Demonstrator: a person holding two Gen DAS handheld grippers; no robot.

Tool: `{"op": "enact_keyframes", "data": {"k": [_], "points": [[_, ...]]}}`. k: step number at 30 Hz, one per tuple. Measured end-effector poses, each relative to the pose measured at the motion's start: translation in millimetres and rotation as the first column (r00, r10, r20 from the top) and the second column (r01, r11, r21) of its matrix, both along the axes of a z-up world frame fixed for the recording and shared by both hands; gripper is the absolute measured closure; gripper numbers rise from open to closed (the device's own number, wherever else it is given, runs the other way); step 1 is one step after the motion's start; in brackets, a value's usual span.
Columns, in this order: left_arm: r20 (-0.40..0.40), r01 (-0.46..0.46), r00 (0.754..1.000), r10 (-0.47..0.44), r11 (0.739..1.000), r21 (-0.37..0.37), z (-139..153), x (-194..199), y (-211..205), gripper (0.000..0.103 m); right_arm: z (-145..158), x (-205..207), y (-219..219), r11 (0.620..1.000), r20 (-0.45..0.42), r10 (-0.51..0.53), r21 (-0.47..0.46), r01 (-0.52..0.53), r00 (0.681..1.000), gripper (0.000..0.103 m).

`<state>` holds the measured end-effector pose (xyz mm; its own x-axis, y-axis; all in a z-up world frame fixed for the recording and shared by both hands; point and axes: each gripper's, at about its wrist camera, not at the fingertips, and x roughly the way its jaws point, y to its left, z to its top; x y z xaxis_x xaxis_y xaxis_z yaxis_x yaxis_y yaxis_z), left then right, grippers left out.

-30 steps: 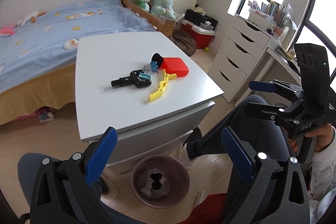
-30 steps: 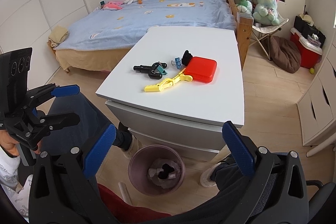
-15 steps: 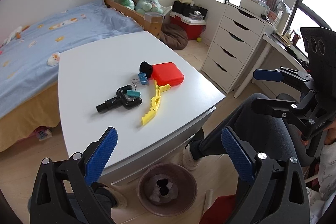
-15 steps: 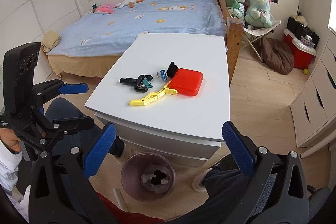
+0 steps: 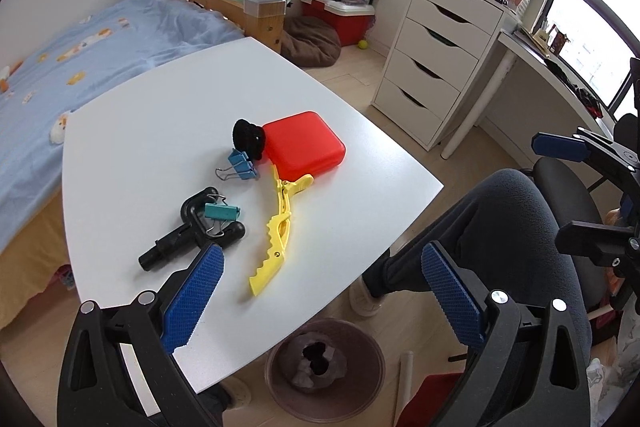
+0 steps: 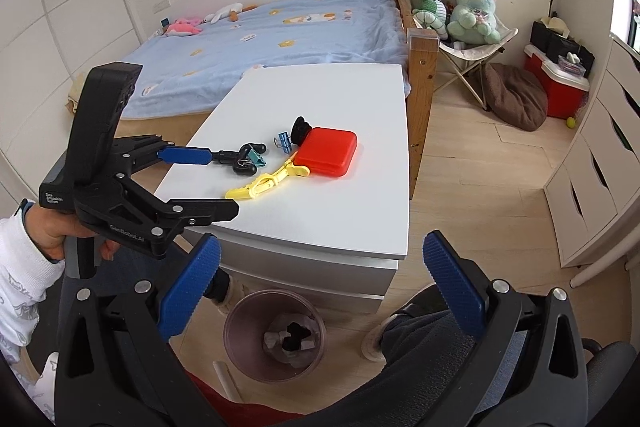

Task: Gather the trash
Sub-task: 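Grasp the yellow toothed clip with the left gripper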

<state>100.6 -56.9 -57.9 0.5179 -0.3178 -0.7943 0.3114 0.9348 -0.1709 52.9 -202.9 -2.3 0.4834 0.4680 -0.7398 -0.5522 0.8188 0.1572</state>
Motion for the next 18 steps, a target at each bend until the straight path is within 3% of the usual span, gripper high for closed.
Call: {"op": "enact_keyframes", "data": {"k": [5,9,18], "points": [[-0.031,0.023,0.999,-0.023,1.0,-0.004,-10.6,11.9,-5.4,0.008,-1.4,0.4,-4.6,1.0,-0.002,-0.007,0.002,0.007,1.0,0.004],[-0.062,0.042,0.997,-0.041,0.999,0.001,-20.2,19.4,-9.4,0.024,-1.9,-0.2,-5.7,1.0,-0.002,-0.01,0.003,0.01,1.0,0.004],[-0.084,0.019,0.996,-0.016,0.999,0.036,-34.6,33.4,-7.5,0.039,-3.4,-0.5,-8.9,1.0,-0.006,-0.014,0.005,0.014,1.0,0.004]]}}
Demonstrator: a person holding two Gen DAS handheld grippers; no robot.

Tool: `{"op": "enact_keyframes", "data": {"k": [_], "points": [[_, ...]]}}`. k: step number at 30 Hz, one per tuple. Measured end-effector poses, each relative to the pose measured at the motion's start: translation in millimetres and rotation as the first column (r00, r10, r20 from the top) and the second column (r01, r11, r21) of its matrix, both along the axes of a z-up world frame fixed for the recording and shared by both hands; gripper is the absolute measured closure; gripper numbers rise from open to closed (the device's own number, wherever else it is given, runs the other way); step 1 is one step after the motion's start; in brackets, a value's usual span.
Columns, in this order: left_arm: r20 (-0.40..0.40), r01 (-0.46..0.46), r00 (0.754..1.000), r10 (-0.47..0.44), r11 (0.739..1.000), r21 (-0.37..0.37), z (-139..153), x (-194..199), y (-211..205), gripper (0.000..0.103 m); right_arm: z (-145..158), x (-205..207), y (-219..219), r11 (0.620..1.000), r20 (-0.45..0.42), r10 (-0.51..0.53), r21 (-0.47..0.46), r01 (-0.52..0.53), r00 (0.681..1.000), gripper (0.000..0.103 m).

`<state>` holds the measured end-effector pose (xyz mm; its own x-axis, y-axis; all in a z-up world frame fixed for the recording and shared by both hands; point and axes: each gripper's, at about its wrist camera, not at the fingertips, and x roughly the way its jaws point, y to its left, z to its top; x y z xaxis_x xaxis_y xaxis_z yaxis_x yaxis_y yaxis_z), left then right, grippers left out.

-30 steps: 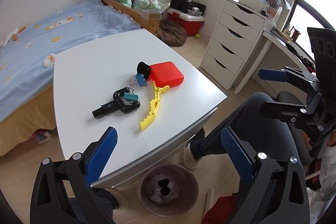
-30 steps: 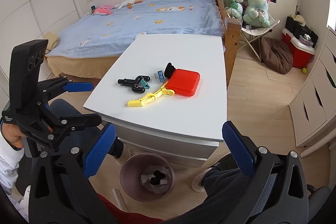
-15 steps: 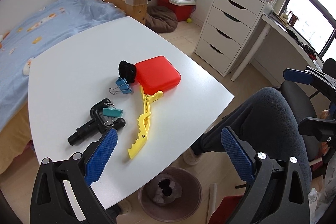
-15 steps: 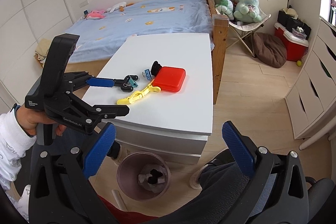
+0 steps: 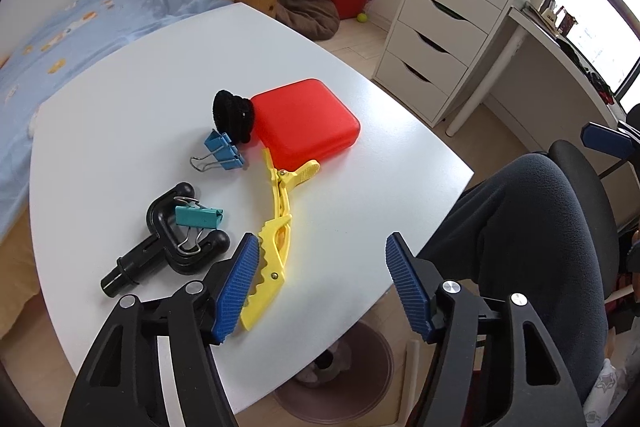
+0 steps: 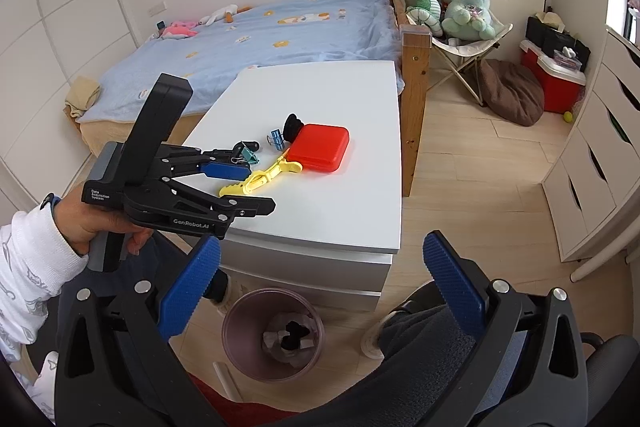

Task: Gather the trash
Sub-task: 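Grasp the yellow toothed clip with the left gripper, then grasp the red plastic case with the right gripper while the left gripper holds the yellow clip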

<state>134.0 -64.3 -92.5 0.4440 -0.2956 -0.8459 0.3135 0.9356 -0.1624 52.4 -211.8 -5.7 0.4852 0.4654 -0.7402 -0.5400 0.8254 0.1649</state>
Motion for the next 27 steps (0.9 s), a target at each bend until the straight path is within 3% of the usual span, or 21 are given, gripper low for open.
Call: {"op": "enact_keyframes", "data": {"k": [3,8,13,27], "points": [[-0.001,-0.013,1.0,0.013,1.0,0.014,-3.4,3.1,0.9,0.042,-0.9,-0.6,-0.1,1.0,-0.003,0.002,-0.002,-0.002,1.0,0.004],[0.007,-0.021,1.0,0.021,0.999,0.033,-4.7,5.7,1.2,0.061,-3.3,-1.0,1.4,1.0,-0.005,0.005,-0.006,-0.005,1.0,0.004],[0.012,-0.029,1.0,0.029,0.999,0.044,-5.3,5.3,2.3,0.088,-4.1,-0.5,3.0,1.0,-0.006,0.004,-0.005,-0.004,1.0,0.004],[0.058,-0.047,0.997,0.047,0.999,-0.004,12.2,-7.0,12.5,0.09,-6.2,12.9,13.7,1.0,-0.006,0.008,-0.008,-0.008,1.0,0.004]]}}
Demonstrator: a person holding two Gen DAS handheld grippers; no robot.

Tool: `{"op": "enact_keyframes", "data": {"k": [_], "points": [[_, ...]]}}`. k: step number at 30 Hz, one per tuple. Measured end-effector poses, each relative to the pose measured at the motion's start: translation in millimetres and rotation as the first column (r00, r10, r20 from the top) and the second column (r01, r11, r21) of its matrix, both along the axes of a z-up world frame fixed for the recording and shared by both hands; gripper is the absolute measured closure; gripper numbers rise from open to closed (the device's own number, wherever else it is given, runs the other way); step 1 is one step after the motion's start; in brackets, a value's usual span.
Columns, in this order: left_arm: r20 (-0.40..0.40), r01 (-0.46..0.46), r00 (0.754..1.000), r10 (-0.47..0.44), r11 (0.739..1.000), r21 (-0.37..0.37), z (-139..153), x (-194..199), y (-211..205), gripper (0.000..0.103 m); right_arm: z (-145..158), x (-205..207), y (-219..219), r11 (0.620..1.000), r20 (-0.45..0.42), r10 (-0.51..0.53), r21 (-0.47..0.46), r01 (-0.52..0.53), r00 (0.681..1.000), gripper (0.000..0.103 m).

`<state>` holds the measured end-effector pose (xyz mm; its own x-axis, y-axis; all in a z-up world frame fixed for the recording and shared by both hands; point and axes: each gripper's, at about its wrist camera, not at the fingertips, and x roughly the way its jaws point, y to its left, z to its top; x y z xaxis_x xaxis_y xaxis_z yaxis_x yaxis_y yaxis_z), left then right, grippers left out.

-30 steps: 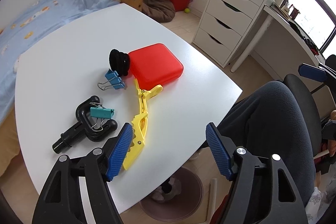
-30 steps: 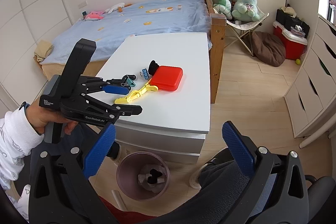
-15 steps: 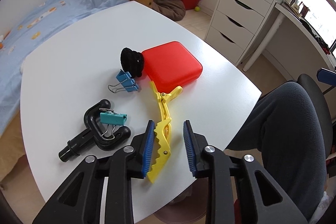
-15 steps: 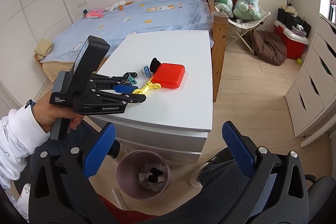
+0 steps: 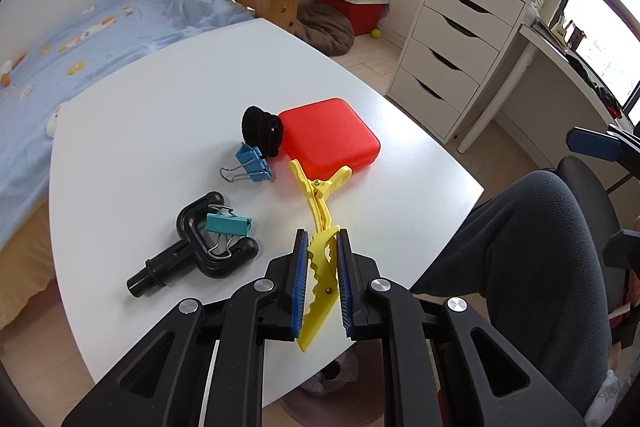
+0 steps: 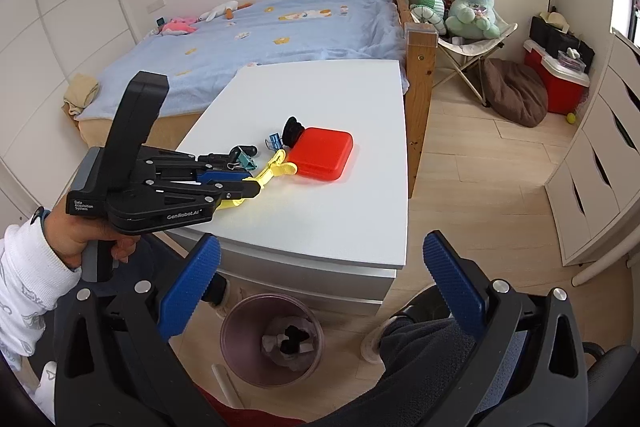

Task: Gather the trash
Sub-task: 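Grasp the red plastic case with the right gripper while the left gripper holds the yellow clip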

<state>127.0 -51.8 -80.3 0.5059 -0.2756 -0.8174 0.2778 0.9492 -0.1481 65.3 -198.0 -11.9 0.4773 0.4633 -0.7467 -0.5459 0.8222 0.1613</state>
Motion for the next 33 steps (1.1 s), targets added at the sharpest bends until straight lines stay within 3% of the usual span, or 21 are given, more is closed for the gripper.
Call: {"op": "enact_keyframes", "data": {"k": [17,33], "points": [[0.033,-0.071,0.997,0.072,0.997,-0.015,26.0,-19.8,37.1,0.09,-2.8,76.9,67.8,0.994,-0.035,0.034,-0.1,-0.038,0.999,0.004],[0.035,-0.123,0.992,0.124,0.992,-0.033,23.8,-31.8,63.3,0.09,-64.8,141.5,127.9,0.945,-0.179,-0.061,-0.327,-0.001,0.982,0.004]]}}
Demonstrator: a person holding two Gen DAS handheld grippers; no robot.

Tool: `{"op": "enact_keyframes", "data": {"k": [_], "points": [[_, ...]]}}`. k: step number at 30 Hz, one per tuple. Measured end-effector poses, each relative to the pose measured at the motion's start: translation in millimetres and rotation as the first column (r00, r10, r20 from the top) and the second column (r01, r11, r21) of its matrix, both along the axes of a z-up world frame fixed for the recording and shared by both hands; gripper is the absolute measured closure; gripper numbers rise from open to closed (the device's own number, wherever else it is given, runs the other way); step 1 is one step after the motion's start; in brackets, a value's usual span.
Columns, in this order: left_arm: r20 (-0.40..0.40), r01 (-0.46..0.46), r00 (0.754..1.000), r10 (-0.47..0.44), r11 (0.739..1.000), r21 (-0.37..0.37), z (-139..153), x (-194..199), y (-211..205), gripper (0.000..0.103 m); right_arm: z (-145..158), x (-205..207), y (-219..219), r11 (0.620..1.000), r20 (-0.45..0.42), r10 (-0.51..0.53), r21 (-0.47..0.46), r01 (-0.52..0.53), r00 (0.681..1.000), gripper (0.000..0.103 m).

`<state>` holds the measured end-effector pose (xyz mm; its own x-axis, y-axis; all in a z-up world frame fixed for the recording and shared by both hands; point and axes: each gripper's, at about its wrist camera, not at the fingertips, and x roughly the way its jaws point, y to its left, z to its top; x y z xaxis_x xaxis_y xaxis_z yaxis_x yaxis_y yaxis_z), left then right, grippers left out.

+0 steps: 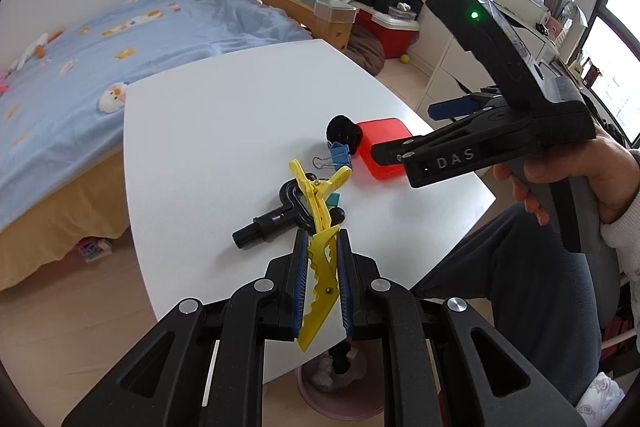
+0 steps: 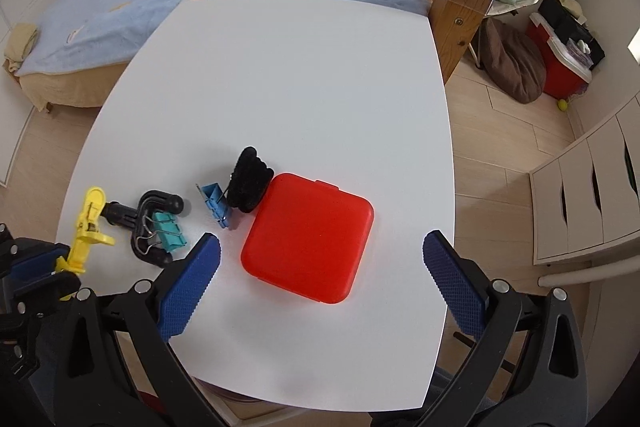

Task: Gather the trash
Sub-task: 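Grasp the red plastic case with the right gripper while the left gripper holds the yellow clip, then carry the red case over the wastebasket and open the right gripper while the left holds the clip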

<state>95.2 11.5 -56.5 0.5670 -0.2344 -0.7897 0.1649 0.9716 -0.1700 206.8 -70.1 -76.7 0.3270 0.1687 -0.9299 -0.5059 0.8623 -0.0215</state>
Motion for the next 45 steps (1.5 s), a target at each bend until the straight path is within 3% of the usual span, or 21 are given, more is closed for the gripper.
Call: {"op": "enact_keyframes", "data": {"k": [9,12,15,28,45], "points": [[0.001,-0.01,1.0,0.01,1.0,-0.011,-2.1,-2.5,4.4,0.09,-12.7,8.2,2.2,0.999,-0.01,-0.043,-0.008,0.043,0.999,0.005],[-0.002,-0.011,1.0,0.011,1.0,-0.013,-3.7,-3.9,4.8,0.09,-15.4,8.8,2.8,0.999,-0.013,-0.041,-0.017,0.041,0.999,0.024],[-0.004,-0.013,1.0,0.013,1.0,-0.013,-4.9,-5.0,5.0,0.09,-18.1,9.4,2.7,0.999,-0.023,-0.032,-0.016,0.032,0.999,0.035],[0.0,-0.016,1.0,0.016,1.0,-0.014,-4.1,-7.6,5.2,0.09,1.3,-12.0,-12.5,0.998,0.05,0.014,0.055,-0.017,0.999,0.036],[0.062,0.002,0.998,-0.002,1.0,-0.004,16.2,-41.1,-6.5,0.09,64.2,-99.7,-39.4,0.967,0.194,0.153,0.171,-0.187,0.969,0.04]]}}
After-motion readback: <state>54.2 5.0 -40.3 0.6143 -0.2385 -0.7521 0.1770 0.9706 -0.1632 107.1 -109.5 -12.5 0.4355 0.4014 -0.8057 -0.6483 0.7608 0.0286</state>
